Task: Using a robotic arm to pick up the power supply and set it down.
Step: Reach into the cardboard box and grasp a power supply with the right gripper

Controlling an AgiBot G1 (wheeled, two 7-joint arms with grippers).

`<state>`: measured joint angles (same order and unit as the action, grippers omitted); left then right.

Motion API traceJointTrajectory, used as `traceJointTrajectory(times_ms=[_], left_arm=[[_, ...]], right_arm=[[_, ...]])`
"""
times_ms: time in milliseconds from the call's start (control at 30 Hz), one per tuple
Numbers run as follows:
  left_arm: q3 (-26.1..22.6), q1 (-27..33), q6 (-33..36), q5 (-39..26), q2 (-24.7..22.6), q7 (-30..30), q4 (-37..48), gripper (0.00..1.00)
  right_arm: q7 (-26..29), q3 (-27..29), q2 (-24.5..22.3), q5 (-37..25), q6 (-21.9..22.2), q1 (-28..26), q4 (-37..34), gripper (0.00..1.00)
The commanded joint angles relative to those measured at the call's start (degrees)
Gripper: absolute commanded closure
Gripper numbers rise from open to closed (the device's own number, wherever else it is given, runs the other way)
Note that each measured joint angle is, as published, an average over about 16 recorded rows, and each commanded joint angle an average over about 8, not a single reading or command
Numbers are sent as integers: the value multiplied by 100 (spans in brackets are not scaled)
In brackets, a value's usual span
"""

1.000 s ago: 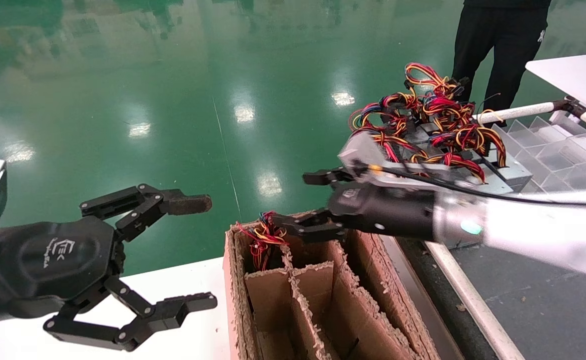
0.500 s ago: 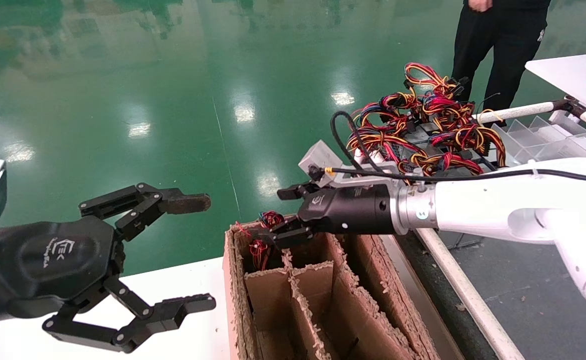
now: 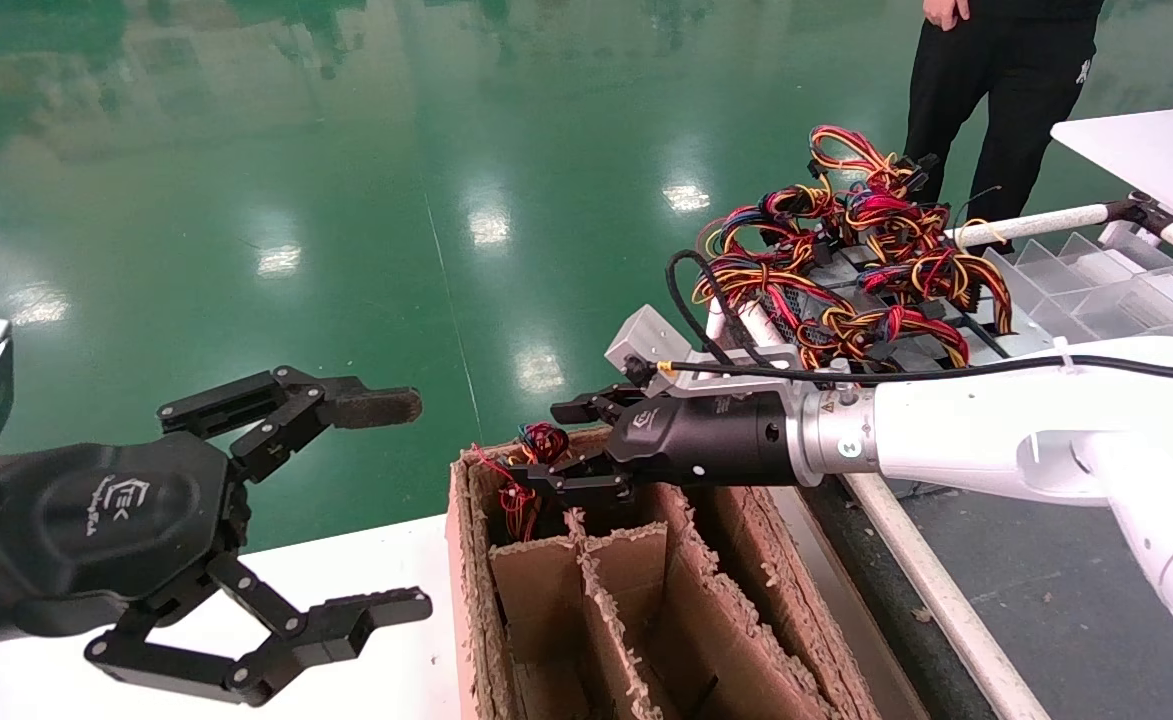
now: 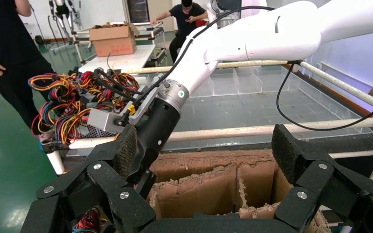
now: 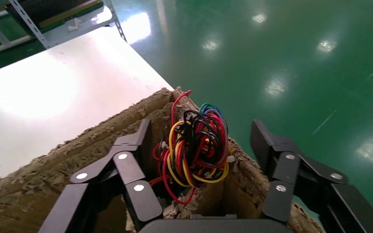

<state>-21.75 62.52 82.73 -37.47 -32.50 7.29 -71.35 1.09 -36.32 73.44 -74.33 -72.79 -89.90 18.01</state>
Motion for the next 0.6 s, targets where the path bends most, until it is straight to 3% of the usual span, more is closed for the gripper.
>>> traceJointTrajectory(times_ms=[33,600], left_arm=[[0,0,0,0,0,0,0,0],[0,0,0,0,0,0,0,0]], right_arm=[[-80,-7,15,-13,9,-1,-30,100],[-187,50,-160,67,-36,160,234,99]])
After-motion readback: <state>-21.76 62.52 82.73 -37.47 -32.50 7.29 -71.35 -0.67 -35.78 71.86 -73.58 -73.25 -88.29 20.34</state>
